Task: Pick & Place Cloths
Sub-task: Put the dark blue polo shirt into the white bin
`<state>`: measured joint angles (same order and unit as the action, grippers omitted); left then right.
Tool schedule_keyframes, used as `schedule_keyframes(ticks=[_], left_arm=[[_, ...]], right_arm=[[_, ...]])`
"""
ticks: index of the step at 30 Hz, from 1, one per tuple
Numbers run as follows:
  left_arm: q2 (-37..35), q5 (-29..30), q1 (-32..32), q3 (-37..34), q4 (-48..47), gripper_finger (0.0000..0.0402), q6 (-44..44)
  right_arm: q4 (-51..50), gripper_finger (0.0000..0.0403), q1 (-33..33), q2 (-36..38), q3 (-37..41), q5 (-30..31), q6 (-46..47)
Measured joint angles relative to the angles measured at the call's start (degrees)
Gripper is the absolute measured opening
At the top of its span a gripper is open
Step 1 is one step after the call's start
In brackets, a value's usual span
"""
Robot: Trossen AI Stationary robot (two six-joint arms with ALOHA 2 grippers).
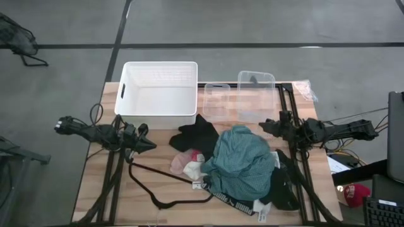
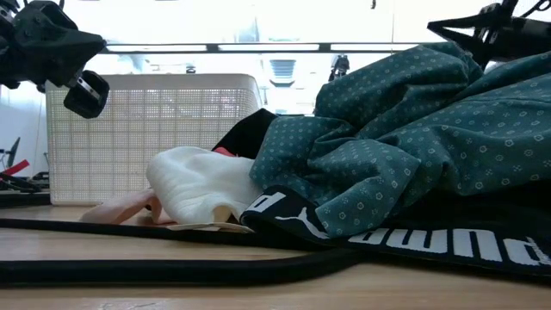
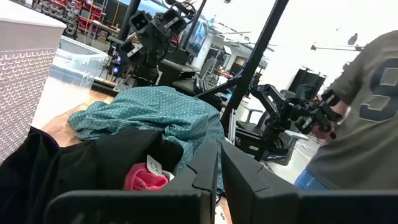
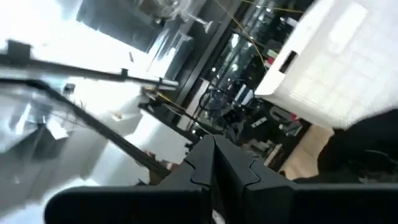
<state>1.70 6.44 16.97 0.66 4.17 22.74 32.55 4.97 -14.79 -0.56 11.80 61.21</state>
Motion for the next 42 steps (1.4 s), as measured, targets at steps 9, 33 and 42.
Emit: schedule_keyframes(ticks=[9, 33, 42], left_arm=[[0.0, 0.0, 0.0, 0.0, -0.2, 0.0025, 0.0], [0.0, 0.0, 0.0, 0.0, -0.5, 0.0025, 0.0], [0.0, 0.0, 0.0, 0.0, -0.4, 0.0025, 0.0]], right_arm=[[-10.3, 0.0010, 3.2, -4.5, -9.0, -4.7, 4.0], [-87.8, 0.0291, 10.2, -58.2, -69.4, -15.0, -26.5], [-95.3, 0.0348, 11.8, -72.9, -74.9, -21.4, -34.0]])
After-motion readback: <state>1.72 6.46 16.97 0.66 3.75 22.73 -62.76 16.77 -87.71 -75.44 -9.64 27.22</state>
